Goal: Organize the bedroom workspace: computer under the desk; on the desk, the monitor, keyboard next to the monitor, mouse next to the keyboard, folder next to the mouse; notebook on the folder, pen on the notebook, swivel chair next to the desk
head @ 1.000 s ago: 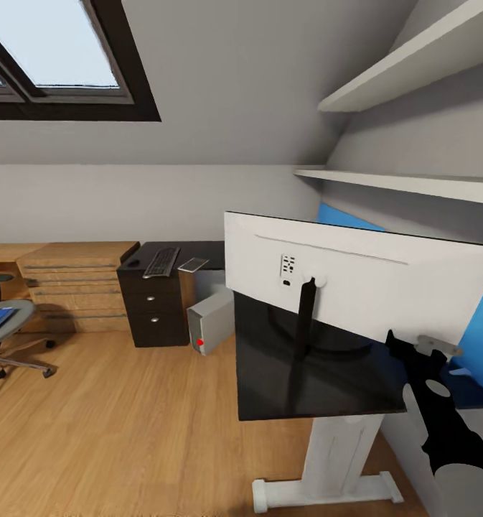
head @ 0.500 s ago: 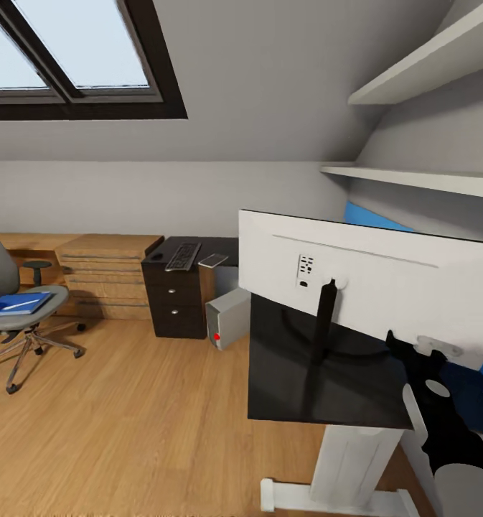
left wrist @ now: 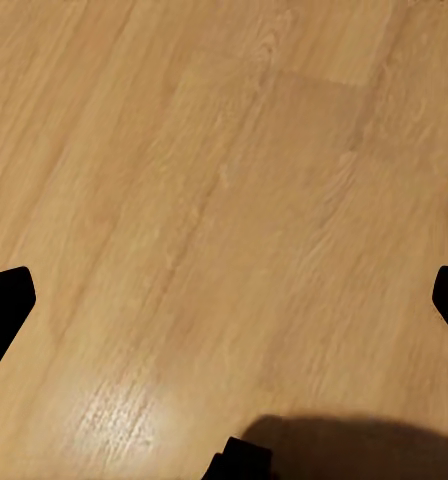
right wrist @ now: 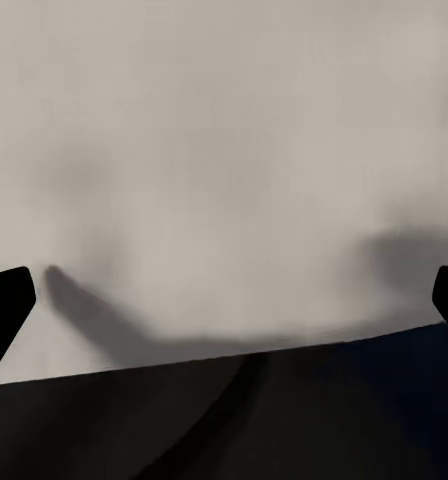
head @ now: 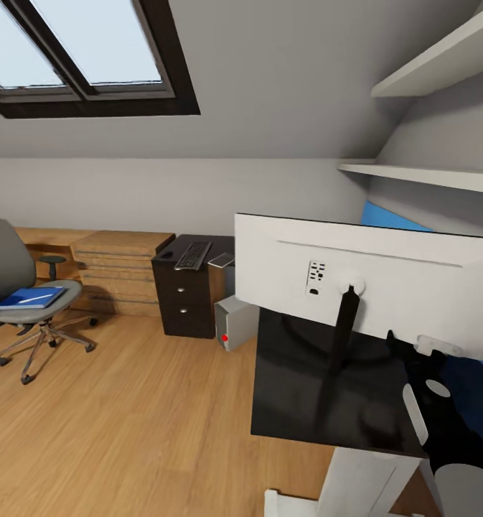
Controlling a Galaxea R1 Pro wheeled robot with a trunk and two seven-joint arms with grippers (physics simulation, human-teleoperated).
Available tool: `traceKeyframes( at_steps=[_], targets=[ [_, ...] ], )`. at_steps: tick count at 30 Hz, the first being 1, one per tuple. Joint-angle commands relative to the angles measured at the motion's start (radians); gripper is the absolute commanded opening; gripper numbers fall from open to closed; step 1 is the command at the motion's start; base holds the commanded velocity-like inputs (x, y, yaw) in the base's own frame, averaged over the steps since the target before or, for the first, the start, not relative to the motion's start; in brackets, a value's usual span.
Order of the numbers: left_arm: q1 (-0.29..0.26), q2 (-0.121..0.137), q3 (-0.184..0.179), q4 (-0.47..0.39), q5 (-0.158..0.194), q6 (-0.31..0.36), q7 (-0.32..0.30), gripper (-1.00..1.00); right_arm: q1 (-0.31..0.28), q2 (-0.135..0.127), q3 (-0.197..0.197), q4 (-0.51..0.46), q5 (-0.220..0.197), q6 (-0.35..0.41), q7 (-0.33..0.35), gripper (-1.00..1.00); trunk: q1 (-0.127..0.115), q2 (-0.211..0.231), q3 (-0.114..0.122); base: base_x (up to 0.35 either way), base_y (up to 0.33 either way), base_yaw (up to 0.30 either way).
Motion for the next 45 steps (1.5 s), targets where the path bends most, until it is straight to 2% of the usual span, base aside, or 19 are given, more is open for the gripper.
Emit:
traceKeyframes(
  at_steps=[1,3,4,7,8,9,10,11,12,17,19,20,21,23,24,26,45],
  targets=[
    [0.000,0.001,-0.006,-0.002,0.011,-0.004,0.006,1.00,0.000,0.000,0.001,0.000,-0.005,0.000,-0.003,1.00,0.000,0.000,-0.001,0.029,-0.025,0.003],
    [0.000,0.012,-0.003,-0.010,0.011,-0.004,0.008,1.00,0.000,-0.001,0.001,-0.001,-0.004,0.000,-0.003,1.00,0.000,0.000,-0.001,0.014,-0.012,0.001],
    [0.000,0.056,0.029,-0.073,0.013,0.000,0.007,1.00,0.000,-0.002,0.001,0.000,-0.004,0.000,-0.002,1.00,0.000,0.000,-0.001,0.002,-0.002,0.000],
    [0.000,0.073,0.064,-0.143,0.017,0.010,0.005,1.00,0.000,-0.002,0.001,0.000,-0.004,0.000,-0.002,1.00,0.000,0.000,-0.001,0.002,-0.001,0.000],
    [0.000,0.081,0.118,-0.256,0.027,0.076,0.003,1.00,0.000,-0.002,0.001,0.000,-0.004,0.000,-0.003,1.00,0.000,0.000,-0.001,0.000,0.000,0.000],
    [0.000,0.083,0.136,-0.304,0.030,0.119,0.002,1.00,0.000,-0.002,0.001,0.000,-0.004,0.000,-0.003,1.00,0.000,0.000,-0.001,0.000,0.000,0.000],
    [0.000,0.085,0.163,-0.397,0.035,0.210,0.003,1.00,0.000,-0.003,0.000,0.000,-0.004,0.000,-0.003,1.00,0.000,0.000,-0.001,0.000,0.000,0.000],
    [0.000,0.086,0.173,-0.441,0.037,0.256,0.004,1.00,0.000,-0.003,0.000,0.000,-0.004,0.000,-0.003,1.00,0.000,0.000,-0.001,0.000,0.000,0.000],
    [0.000,0.088,0.187,-0.525,0.041,0.345,0.004,1.00,0.000,-0.004,0.000,0.000,-0.004,0.000,-0.003,1.00,0.000,0.000,-0.001,0.000,0.000,0.000],
    [-0.008,0.088,0.203,-0.701,0.060,0.510,0.007,1.00,0.000,-0.005,0.000,0.000,-0.004,0.000,-0.003,1.00,0.000,0.000,-0.001,0.000,0.000,0.000],
    [-0.026,0.088,0.207,-0.779,0.082,0.567,0.006,1.00,0.000,-0.006,0.000,0.000,-0.003,0.000,-0.003,1.00,0.000,0.000,-0.001,0.000,0.000,0.000],
    [-0.052,0.086,0.210,-0.850,0.127,0.620,0.005,1.00,0.000,-0.006,0.000,0.001,-0.003,-0.001,-0.003,1.00,0.000,0.000,-0.001,0.000,0.000,0.000],
    [-0.060,0.085,0.211,-0.871,0.152,0.636,0.003,1.00,0.000,-0.006,0.000,0.001,-0.003,-0.001,-0.003,1.00,0.000,0.000,-0.001,0.000,0.000,0.000],
    [-0.064,0.084,0.211,-0.884,0.175,0.645,0.002,1.00,0.000,-0.006,0.000,0.001,-0.002,-0.001,-0.003,1.00,0.000,0.000,-0.001,0.000,0.000,0.000],
    [-0.069,0.080,0.205,-0.893,0.204,0.650,-0.001,1.00,0.000,-0.007,0.000,0.002,-0.002,-0.001,-0.003,1.00,0.000,0.000,-0.001,0.000,0.000,0.000],
    [-0.071,0.080,0.203,-0.893,0.211,0.648,-0.002,1.00,0.000,-0.008,0.000,0.002,-0.002,-0.001,-0.004,1.00,0.000,0.000,-0.001,0.011,0.000,0.000],
    [-0.072,0.083,0.202,-0.894,0.212,0.648,-0.002,1.00,0.000,-0.010,-0.008,0.003,-0.002,-0.002,-0.002,1.00,0.000,0.000,-0.001,0.230,0.000,0.000]
  ],
)
